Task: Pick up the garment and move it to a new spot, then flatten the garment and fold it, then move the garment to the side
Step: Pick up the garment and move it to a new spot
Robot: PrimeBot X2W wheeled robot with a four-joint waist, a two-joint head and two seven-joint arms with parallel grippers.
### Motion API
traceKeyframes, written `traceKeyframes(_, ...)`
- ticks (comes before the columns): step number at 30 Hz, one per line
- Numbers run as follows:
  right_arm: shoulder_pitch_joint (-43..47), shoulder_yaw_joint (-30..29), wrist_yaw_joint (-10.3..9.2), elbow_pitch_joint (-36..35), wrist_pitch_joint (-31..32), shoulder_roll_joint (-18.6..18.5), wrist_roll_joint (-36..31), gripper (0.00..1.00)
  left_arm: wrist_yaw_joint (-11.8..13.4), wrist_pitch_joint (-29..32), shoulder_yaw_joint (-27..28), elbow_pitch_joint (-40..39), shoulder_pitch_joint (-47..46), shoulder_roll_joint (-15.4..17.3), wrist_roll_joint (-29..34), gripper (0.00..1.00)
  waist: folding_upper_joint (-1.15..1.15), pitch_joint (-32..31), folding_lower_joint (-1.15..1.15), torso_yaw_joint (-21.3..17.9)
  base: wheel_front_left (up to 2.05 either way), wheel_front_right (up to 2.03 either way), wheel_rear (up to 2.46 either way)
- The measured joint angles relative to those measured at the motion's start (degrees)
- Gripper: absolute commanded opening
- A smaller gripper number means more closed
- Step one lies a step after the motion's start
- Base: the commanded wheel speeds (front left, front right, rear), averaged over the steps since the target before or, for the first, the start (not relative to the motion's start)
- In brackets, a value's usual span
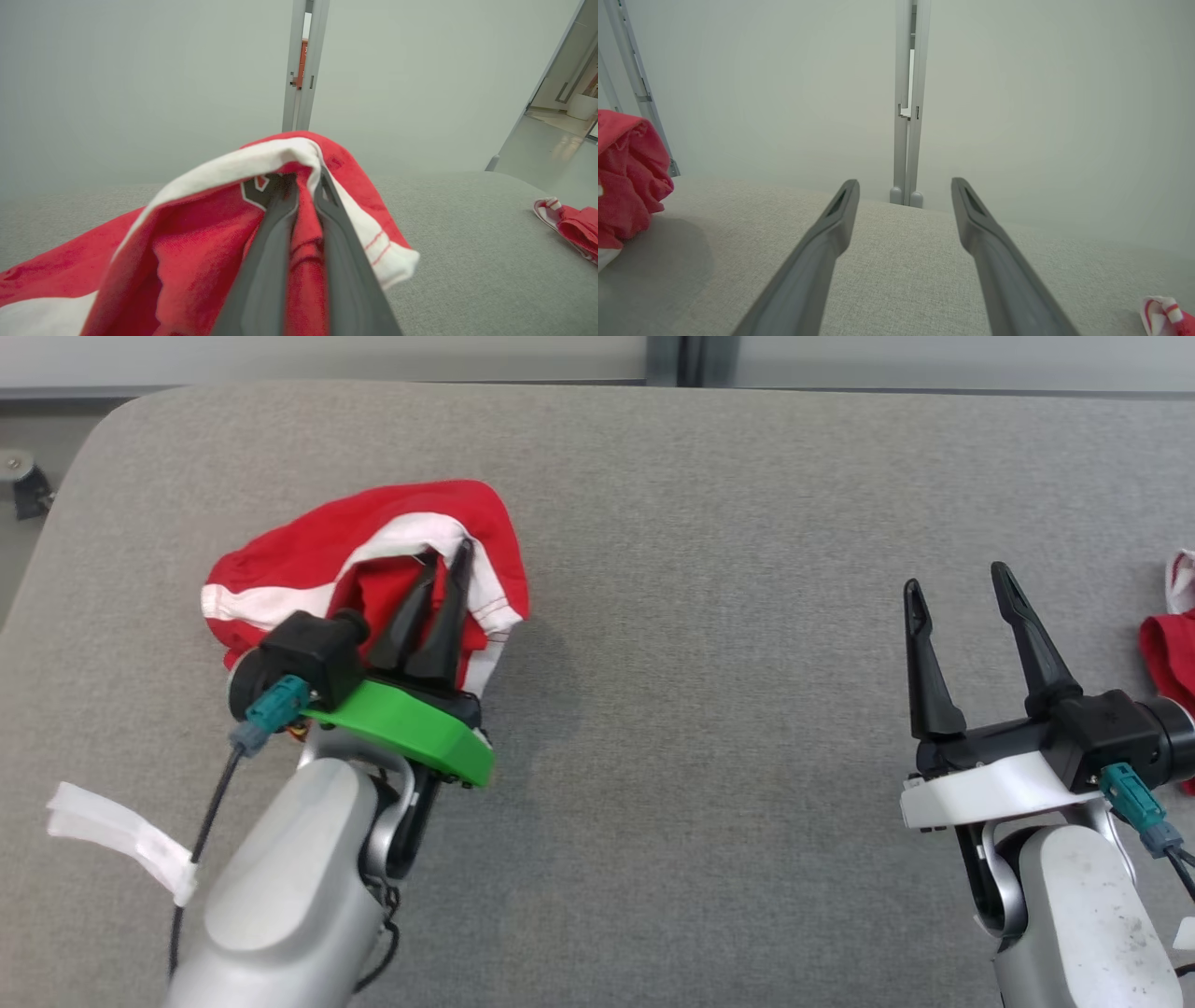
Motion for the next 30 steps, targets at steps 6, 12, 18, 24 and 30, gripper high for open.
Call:
traceKeyframes(6,-0.1,0.9,0.00,-0.2,0.0,0.0,1.9,1.00,1.5,0.0,-0.6,-0.2,3.2,-6.5,0.7,0.00,0.00,-0.5,0.00,-5.4,0.00,0.00,0.00)
traceKeyframes(12,-0.4,1.5,-0.01,-0.3,0.0,0.0,4.0,1.00,4.1,0.0,-2.6,-0.4,2.9,-9.3,1.4,0.00,0.00,-0.3,0.00,-11.4,0.00,0.00,0.00)
traceKeyframes(18,-0.7,3.2,-0.01,-0.3,0.0,0.0,5.6,1.00,6.5,0.0,-5.8,-0.3,0.0,-9.5,0.6,0.00,0.00,0.5,0.00,-16.8,0.00,0.00,0.00)
traceKeyframes(24,-0.7,3.4,-0.01,-0.3,0.0,0.0,6.4,1.00,4.8,0.3,-14.3,4.7,-2.2,-9.7,-2.6,1.00,0.00,1.7,0.00,-20.8,0.00,0.00,0.00)
traceKeyframes(30,-0.7,2.2,-0.01,-0.5,0.0,0.0,6.0,1.00,3.4,0.1,-16.7,9.6,-4.0,-9.6,-4.0,1.00,0.00,2.7,0.00,-20.3,0.00,0.00,0.00)
